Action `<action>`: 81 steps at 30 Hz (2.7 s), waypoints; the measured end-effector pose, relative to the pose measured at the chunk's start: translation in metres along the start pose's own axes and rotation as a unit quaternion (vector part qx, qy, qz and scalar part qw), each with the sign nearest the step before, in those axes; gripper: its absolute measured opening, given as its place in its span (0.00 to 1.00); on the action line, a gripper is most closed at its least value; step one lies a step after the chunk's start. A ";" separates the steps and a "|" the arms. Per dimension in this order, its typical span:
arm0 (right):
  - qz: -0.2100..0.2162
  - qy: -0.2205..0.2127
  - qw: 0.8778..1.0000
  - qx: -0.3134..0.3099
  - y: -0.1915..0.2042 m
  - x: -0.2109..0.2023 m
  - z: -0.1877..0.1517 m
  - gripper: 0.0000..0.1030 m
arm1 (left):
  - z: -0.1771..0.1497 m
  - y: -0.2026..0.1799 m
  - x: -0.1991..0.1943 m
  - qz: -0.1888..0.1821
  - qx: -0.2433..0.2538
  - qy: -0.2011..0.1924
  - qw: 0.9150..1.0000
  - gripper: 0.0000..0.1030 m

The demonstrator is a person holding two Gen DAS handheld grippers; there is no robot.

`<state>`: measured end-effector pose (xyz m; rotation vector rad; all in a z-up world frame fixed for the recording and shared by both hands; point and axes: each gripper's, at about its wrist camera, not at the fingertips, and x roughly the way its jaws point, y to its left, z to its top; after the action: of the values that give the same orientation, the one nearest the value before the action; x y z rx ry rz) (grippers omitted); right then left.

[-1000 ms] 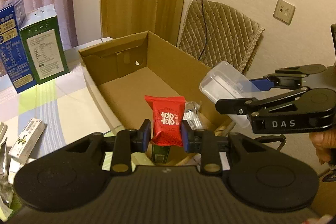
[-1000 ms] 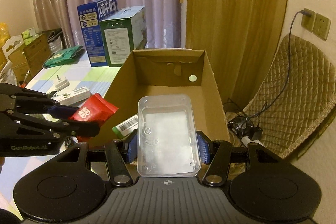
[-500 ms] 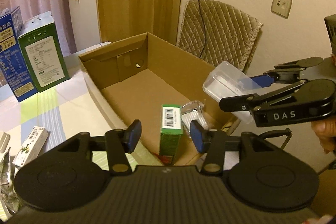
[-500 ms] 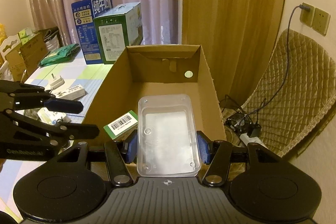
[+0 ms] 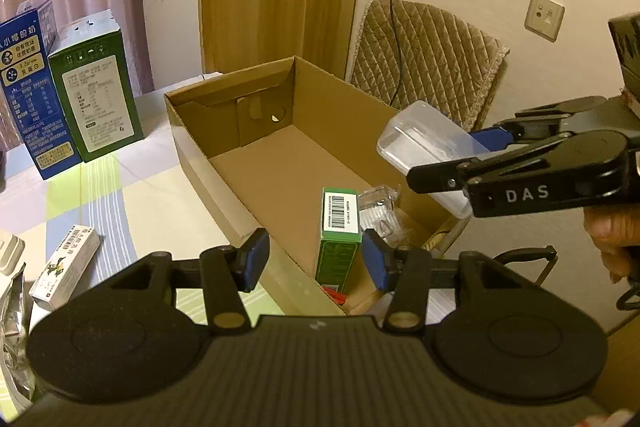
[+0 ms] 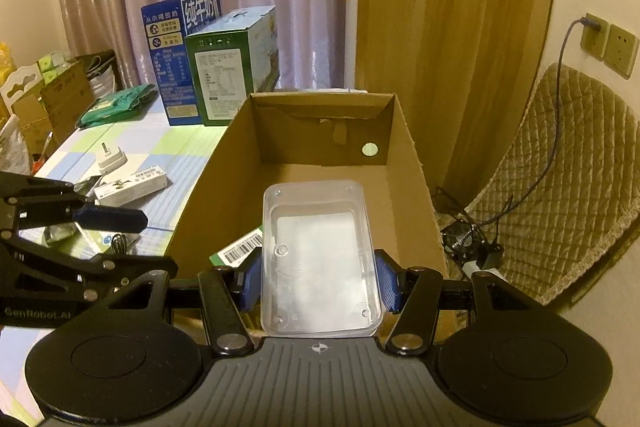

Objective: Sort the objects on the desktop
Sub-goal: 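Carry both over the cardboard box and open both grippers to drop them, then move both open grippers back from the cardboard box toward the table items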

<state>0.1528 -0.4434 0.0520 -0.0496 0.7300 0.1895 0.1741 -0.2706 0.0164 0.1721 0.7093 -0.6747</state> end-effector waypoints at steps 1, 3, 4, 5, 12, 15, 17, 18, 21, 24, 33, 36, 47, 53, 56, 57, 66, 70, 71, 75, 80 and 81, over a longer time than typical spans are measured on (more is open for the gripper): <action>0.000 0.000 1.000 -0.001 0.001 0.001 0.001 0.52 | 0.000 0.001 0.000 0.000 -0.001 0.000 1.000 0.44; -0.001 0.000 1.000 0.002 0.001 0.003 0.003 0.52 | 0.000 0.002 0.000 0.002 -0.002 -0.001 1.000 0.45; -0.003 0.000 1.000 0.005 0.001 0.004 0.004 0.52 | 0.000 0.003 -0.001 0.002 -0.004 -0.002 1.000 0.45; -0.006 -0.002 1.000 0.011 0.000 0.006 0.005 0.52 | 0.000 0.004 -0.001 0.003 -0.006 -0.002 1.000 0.46; -0.005 -0.009 0.999 0.053 -0.010 0.007 0.008 0.78 | -0.003 0.008 -0.004 0.004 -0.013 -0.003 1.000 0.47; -0.006 -0.007 0.999 0.052 -0.012 0.005 0.006 0.78 | -0.005 0.011 -0.007 0.004 -0.018 -0.002 1.000 0.48; -0.006 -0.006 0.998 0.054 -0.012 0.002 0.004 0.78 | -0.007 0.012 -0.009 0.004 -0.021 -0.002 1.000 0.49; -0.006 -0.005 0.999 0.054 -0.012 0.001 0.003 0.78 | -0.007 0.013 -0.011 0.005 -0.021 -0.002 1.000 0.49; -0.008 -0.003 0.999 0.050 -0.009 -0.002 0.000 0.79 | -0.009 0.014 -0.017 0.008 -0.022 -0.003 1.000 0.50; -0.008 -0.004 0.999 0.048 -0.006 -0.007 -0.001 0.80 | -0.011 0.016 -0.023 0.012 -0.022 -0.005 1.000 0.53; -0.008 -0.018 0.999 0.039 0.007 -0.028 0.000 0.84 | -0.025 0.039 -0.060 0.042 -0.027 -0.015 0.999 0.60; -0.007 -0.023 0.999 0.036 0.014 -0.037 0.000 0.87 | -0.034 0.052 -0.077 0.059 -0.030 -0.017 0.998 0.64; 0.026 -0.030 0.999 0.010 0.067 -0.051 -0.008 0.95 | -0.086 0.113 -0.142 0.124 -0.065 -0.015 0.990 0.83; 0.056 -0.029 0.998 -0.015 0.104 -0.049 -0.012 0.96 | -0.124 0.141 -0.168 0.150 -0.085 -0.005 0.985 0.93; 0.070 -0.026 0.997 -0.034 0.122 -0.046 -0.017 0.96 | -0.142 0.153 -0.175 0.161 -0.094 0.005 0.983 0.94; 0.074 -0.024 0.996 -0.042 0.128 -0.044 -0.019 0.96 | -0.147 0.157 -0.177 0.162 -0.098 0.007 0.982 0.94; 0.113 0.003 0.989 -0.100 0.175 -0.015 -0.034 0.96 | -0.168 0.182 -0.179 0.165 -0.122 0.015 0.979 0.96; 0.127 0.017 0.986 -0.107 0.186 0.000 -0.039 0.96 | -0.172 0.191 -0.172 0.165 -0.128 0.019 0.978 0.96; 0.130 0.021 0.985 -0.108 0.188 0.004 -0.040 0.96 | -0.174 0.193 -0.170 0.165 -0.130 0.020 0.978 0.96; 0.139 0.037 0.982 -0.122 0.198 0.022 -0.045 0.96 | -0.182 0.202 -0.161 0.160 -0.140 0.026 0.977 0.96; 0.149 0.055 0.978 -0.138 0.207 0.046 -0.053 0.96 | -0.193 0.211 -0.149 0.157 -0.146 0.030 0.976 0.95; 0.151 0.059 0.977 -0.141 0.208 0.051 -0.055 0.96 | -0.195 0.213 -0.146 0.155 -0.150 0.031 0.976 0.95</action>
<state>0.1141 -0.2371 -0.0184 -0.2231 0.8229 0.5839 0.1188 0.0412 -0.0518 0.0245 0.8149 -0.2603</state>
